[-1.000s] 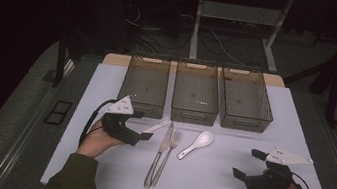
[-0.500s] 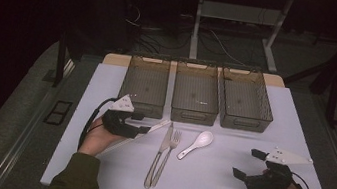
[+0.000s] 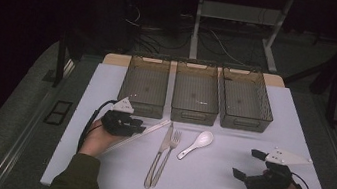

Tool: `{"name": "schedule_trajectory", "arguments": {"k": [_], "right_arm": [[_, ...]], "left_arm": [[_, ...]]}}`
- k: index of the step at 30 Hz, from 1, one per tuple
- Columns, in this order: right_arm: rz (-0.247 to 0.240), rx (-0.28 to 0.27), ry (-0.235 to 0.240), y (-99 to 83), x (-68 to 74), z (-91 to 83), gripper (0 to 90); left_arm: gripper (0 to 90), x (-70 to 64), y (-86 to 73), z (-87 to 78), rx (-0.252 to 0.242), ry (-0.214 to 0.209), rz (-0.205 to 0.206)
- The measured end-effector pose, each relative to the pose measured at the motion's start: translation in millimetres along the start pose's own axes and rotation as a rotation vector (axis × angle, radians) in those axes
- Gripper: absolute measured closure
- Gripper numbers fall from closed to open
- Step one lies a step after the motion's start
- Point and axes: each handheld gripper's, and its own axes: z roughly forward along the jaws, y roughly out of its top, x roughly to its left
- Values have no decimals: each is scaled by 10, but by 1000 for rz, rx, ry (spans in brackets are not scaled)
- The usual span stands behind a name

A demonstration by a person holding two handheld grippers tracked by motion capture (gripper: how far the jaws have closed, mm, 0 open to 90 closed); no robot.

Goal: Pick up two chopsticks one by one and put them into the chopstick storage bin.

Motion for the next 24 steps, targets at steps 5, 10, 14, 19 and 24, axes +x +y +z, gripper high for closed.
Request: {"name": "schedule_trajectory", "arguments": {"k": [5,10,14,19,24], "right_arm": [[-1,0,0,-1,2,0,13],[-1,2,0,-2,2,1,13],[0,2,0,-2,1,0,13],[-1,-1,-2,-2,1,-1,13],[-1,0,-2,-2,2,-1,13]], "left_arm": [[740,28,-49,34,22,-12,-19],[775,41,-69,64,32,-16,-23],[797,50,-77,76,38,-23,-15],[802,50,-91,103,54,-22,-14],[814,43,-99,120,60,-13,-14]]}}
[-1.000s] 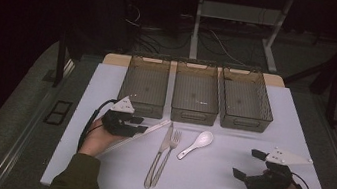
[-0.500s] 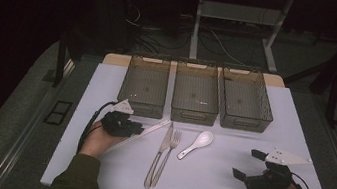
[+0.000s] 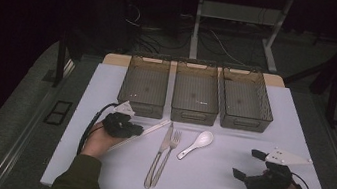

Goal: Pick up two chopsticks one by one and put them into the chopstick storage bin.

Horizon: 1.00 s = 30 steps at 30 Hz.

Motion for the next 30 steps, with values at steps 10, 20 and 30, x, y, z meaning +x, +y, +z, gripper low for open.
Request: {"name": "schedule_trajectory", "arguments": {"k": [10,20,30], "right_arm": [[0,-2,-1,1,-3,-3,13],[1,-2,-1,0,-3,-3,13],[-2,-1,-2,-2,0,-2,13]], "left_arm": [[803,9,-26,21,22,31,19],[792,-26,-59,25,7,48,43],[837,33,-129,22,-49,20,-14]]}}
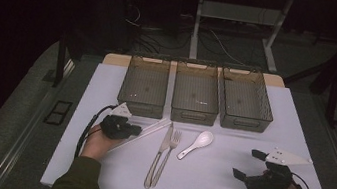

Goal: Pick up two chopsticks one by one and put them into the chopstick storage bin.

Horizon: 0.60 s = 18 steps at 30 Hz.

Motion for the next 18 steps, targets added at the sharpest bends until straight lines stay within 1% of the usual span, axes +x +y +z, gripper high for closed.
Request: {"name": "schedule_trajectory", "arguments": {"k": [3,4,6,7,8,10,11,12,17,18], "right_arm": [[0,1,1,-1,2,2,13],[-1,0,1,-1,3,2,13],[-1,0,0,-1,3,1,13],[-1,-1,0,-1,3,0,13],[-1,-1,0,-1,3,-1,13],[0,-1,1,-1,5,-5,13],[-2,-2,1,-1,4,-6,13],[2,-1,2,-1,7,-8,13],[-2,-7,1,0,4,-14,13],[-1,-9,1,0,4,-15,13]], "left_arm": [[841,-10,5,3,1,5,-1],[842,-16,11,2,6,9,5],[843,-15,12,2,5,10,2],[843,-7,15,-4,13,7,-6],[844,4,16,-5,12,4,2],[844,-8,16,-5,12,8,-3],[843,-8,21,-8,14,13,11],[844,-15,20,-11,15,17,2],[844,-10,23,-44,15,24,-4],[844,-15,29,-58,15,25,0]]}}
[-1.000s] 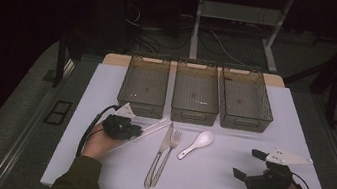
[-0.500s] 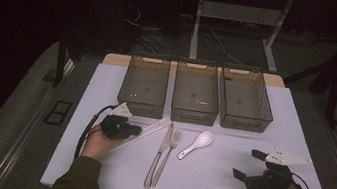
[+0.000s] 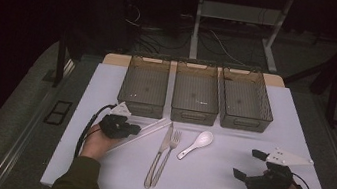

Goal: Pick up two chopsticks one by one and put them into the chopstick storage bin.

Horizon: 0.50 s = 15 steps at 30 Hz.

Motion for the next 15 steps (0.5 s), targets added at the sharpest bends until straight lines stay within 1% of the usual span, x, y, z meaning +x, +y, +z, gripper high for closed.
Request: {"name": "schedule_trajectory", "arguments": {"k": [2,3,4,6,8,12,15], "right_arm": [[0,0,-1,0,0,-3,13],[-1,-1,-3,0,-1,-5,13],[1,-2,-3,0,0,-6,13],[-1,-4,-3,0,-2,-8,13],[-2,-6,-5,0,-2,-9,13],[3,-4,-3,1,4,-13,13],[2,-5,-3,0,3,-13,13]], "left_arm": [[843,-26,22,-36,-3,6,6],[844,-32,31,-58,3,7,11],[844,-43,37,-73,4,8,6],[843,-53,47,-121,12,7,13],[844,-58,50,-133,12,9,7],[843,-93,91,-213,5,13,10],[843,-117,109,-244,3,4,12]]}}
